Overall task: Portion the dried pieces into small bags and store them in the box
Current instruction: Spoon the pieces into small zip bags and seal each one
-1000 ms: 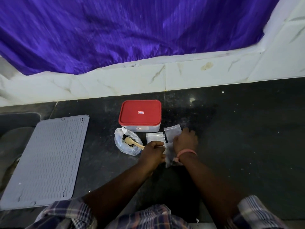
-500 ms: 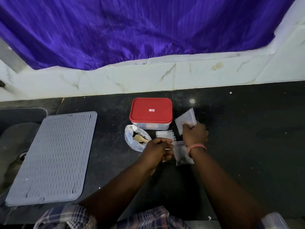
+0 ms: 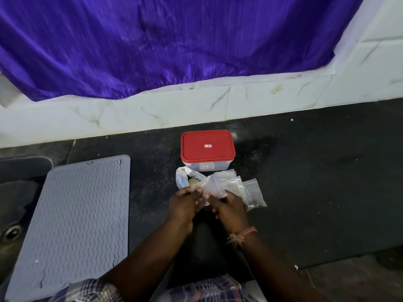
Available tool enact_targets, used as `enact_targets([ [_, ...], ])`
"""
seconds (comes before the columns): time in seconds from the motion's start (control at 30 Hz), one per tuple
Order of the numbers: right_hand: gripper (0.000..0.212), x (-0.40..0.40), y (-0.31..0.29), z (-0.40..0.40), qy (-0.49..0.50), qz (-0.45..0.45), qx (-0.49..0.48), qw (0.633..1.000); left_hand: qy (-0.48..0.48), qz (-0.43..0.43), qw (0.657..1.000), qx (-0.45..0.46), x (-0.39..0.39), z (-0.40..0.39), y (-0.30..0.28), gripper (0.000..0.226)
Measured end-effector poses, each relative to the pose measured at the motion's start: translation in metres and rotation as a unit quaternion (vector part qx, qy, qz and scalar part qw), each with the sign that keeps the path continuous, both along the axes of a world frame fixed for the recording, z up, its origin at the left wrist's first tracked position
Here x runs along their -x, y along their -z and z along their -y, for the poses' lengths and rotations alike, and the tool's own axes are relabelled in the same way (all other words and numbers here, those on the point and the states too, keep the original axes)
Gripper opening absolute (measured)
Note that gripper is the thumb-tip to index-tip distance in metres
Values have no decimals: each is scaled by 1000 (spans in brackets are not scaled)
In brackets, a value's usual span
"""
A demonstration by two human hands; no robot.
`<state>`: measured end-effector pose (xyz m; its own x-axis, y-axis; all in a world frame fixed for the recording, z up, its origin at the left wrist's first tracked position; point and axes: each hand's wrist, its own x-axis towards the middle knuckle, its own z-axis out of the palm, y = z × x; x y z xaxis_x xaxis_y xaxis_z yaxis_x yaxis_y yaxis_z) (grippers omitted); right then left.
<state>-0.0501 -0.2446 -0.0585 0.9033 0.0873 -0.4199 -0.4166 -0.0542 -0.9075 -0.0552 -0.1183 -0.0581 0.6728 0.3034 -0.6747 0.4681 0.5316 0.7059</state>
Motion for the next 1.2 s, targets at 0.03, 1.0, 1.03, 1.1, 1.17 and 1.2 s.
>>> enact_targets([
  [0.03, 17, 2, 2, -2, 9, -4, -7, 1000, 1, -2, 1000, -12, 3, -5, 3, 15],
  [1.0, 16, -12, -20, -16, -31, -19, -54, 998, 125, 89, 974, -168, 19, -21, -45, 21],
  [1.03, 13, -13, -22, -15, -18, -51, -79, 995, 120, 82, 975, -166, 19, -23, -45, 20],
  [1.1, 11, -16, -24, -13, 23, -76, -100, 992, 125, 64, 966, -215, 17, -27, -42, 13],
  [1.17, 9, -22, -26, -13, 48, -14, -53, 997, 177, 50, 926, -331, 15, -31, -39, 12],
  [1.2, 5, -25, -27, -14, 47, 30, -18, 998, 210, 41, 899, -382, 13, -31, -40, 13],
])
